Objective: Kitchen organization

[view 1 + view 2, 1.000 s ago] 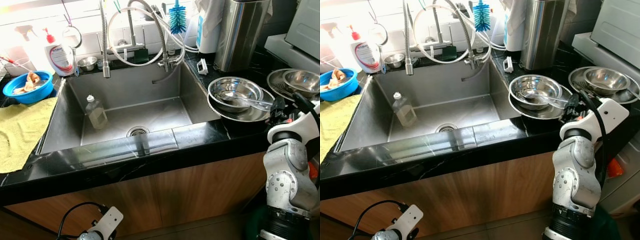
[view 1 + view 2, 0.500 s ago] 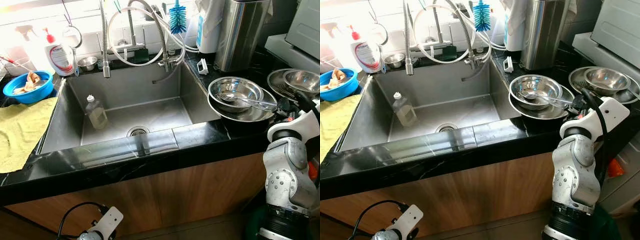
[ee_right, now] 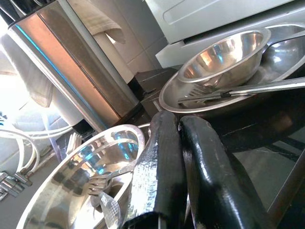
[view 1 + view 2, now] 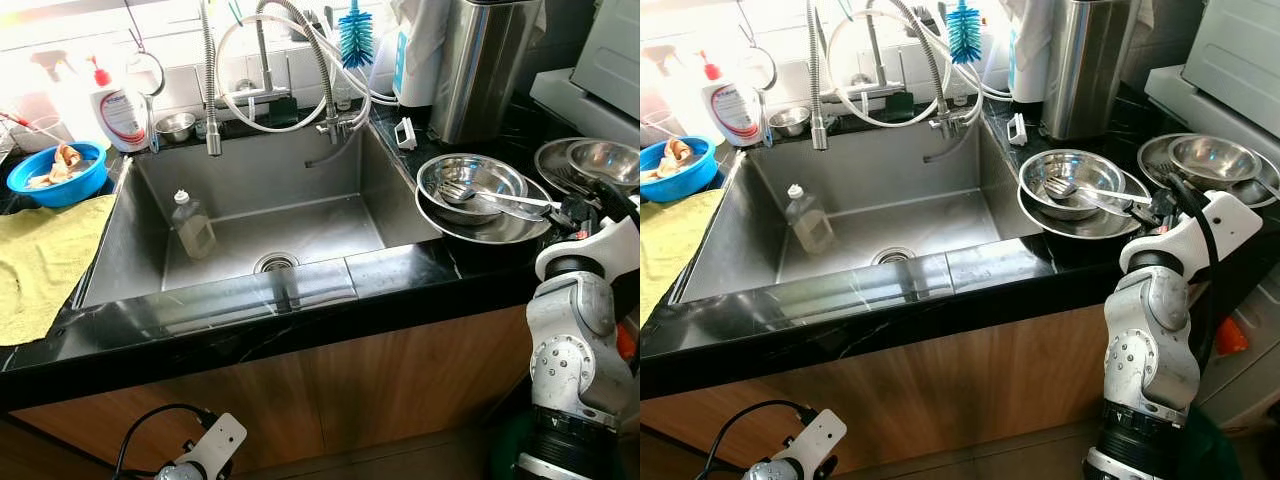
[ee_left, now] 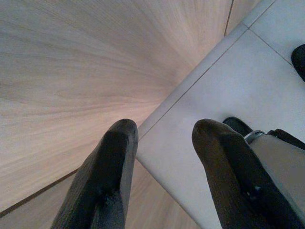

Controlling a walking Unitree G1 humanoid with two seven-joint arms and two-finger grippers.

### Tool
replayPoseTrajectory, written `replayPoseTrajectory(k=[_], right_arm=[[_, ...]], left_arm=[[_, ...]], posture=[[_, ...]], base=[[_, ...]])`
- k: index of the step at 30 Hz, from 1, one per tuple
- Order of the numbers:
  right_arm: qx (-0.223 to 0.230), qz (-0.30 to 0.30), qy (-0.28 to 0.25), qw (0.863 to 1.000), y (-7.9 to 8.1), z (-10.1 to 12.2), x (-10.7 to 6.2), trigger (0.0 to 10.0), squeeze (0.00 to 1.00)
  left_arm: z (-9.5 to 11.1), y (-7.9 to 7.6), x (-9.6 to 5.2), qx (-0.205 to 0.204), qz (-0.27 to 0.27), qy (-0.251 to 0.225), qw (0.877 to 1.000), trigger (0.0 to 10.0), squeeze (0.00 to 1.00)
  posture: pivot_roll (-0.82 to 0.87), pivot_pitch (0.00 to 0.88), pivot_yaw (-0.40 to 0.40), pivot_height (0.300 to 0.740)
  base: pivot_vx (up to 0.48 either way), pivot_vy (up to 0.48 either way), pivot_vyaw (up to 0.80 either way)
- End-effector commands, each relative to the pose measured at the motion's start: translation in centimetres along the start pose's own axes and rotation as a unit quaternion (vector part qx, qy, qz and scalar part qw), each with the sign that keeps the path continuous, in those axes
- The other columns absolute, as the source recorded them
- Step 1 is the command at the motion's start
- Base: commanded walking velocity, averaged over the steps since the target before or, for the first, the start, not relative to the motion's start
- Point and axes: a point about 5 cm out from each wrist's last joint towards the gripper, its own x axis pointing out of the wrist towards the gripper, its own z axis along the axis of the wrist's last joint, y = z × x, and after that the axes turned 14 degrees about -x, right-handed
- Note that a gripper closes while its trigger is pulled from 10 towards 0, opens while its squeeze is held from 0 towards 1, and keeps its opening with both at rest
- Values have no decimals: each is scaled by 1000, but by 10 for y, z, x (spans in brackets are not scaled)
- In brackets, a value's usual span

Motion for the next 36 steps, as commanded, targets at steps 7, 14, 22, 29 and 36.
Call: replayPoseTrajectory(k=[7, 14, 22, 29, 36], right_arm=[[9, 30, -19, 999, 11, 6, 0, 0, 0], [-4, 79, -53, 995, 25, 16, -2, 10000, 0], [-23, 120, -103, 987, 39, 30, -7, 10000, 0], [-45, 143, -157, 976, 48, 46, -13, 10000, 0], [-56, 156, -169, 972, 54, 50, -15, 10000, 0]], left_arm=[[-7, 3, -2, -1, 9, 15, 1000, 10000, 0], [-7, 3, -1, -2, 10, 15, 1000, 10000, 0], [-6, 2, -1, -2, 9, 12, 1000, 10000, 0], [-5, 2, -1, -3, 10, 12, 1000, 10000, 0], [-6, 2, -1, -4, 10, 13, 1000, 10000, 0]], posture=[[-131, 0, 81, 740], [-131, 0, 80, 740], [-134, 0, 80, 740], [-134, 0, 79, 740], [-133, 0, 78, 740]], base=[[0, 0, 0], [0, 0, 0], [0, 0, 0], [0, 0, 0], [0, 0, 0]])
